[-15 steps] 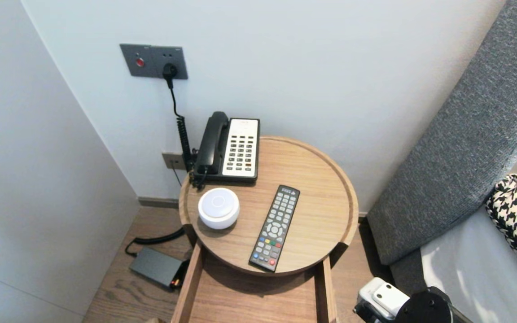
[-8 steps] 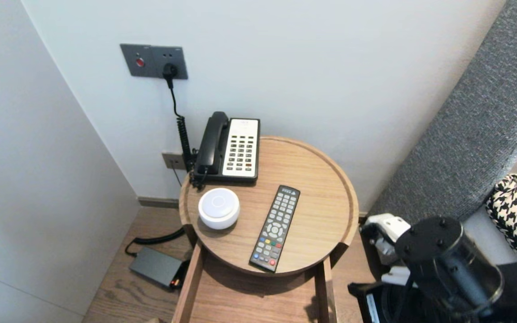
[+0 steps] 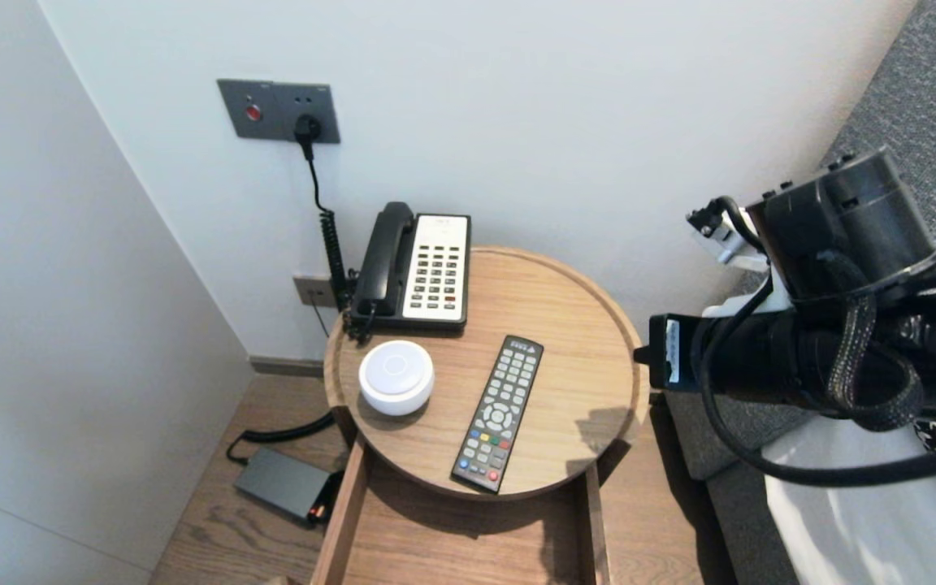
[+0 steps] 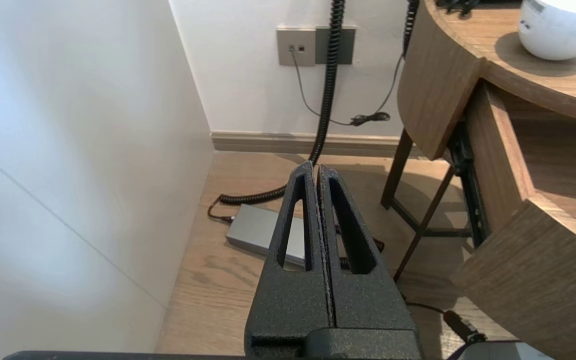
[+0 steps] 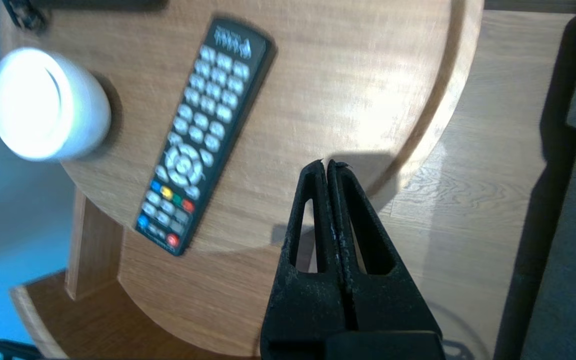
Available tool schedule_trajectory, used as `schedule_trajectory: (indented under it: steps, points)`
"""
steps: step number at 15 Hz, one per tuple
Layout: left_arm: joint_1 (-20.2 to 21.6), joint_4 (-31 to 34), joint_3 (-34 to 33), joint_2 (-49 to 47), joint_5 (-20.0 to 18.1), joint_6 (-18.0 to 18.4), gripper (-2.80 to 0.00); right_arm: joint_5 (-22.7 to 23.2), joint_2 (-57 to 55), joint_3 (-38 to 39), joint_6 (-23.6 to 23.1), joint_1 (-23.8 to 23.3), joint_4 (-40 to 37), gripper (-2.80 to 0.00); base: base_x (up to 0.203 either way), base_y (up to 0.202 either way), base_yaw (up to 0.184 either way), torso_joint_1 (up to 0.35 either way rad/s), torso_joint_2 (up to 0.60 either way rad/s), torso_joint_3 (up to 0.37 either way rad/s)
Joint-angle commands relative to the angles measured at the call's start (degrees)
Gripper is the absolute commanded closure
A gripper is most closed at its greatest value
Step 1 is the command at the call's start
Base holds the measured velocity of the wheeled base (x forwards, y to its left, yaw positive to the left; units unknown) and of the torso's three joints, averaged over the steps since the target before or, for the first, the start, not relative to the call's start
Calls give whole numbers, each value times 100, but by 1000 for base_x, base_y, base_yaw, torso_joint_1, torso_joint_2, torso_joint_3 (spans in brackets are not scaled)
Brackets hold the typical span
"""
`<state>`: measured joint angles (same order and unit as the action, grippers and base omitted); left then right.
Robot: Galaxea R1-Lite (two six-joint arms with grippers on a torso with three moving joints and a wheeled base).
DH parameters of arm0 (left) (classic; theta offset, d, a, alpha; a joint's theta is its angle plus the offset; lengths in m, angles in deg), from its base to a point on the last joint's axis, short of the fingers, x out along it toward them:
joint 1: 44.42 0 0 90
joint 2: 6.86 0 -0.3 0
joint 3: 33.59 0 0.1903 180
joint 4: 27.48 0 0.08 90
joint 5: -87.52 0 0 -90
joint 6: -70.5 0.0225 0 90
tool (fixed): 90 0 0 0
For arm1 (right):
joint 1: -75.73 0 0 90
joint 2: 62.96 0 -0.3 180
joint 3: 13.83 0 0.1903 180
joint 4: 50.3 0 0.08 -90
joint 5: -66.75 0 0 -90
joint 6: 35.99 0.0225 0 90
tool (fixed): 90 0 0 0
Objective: Put the remote controls on the table in the drawer one by one
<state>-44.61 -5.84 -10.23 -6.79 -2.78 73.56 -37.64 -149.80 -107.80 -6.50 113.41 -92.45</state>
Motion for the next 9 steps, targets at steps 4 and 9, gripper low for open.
schedule_trajectory:
  steps: [4, 9]
  points:
    - [1, -3, -70, 1, 4, 2, 0, -171, -818, -1305, 190, -66, -1030, 0, 0, 0, 0, 0, 0, 0]
    - [1, -3, -70, 1, -5, 2, 0, -261, -1592, -2578, 828, 559, -1761, 0, 0, 0, 0, 0, 0, 0]
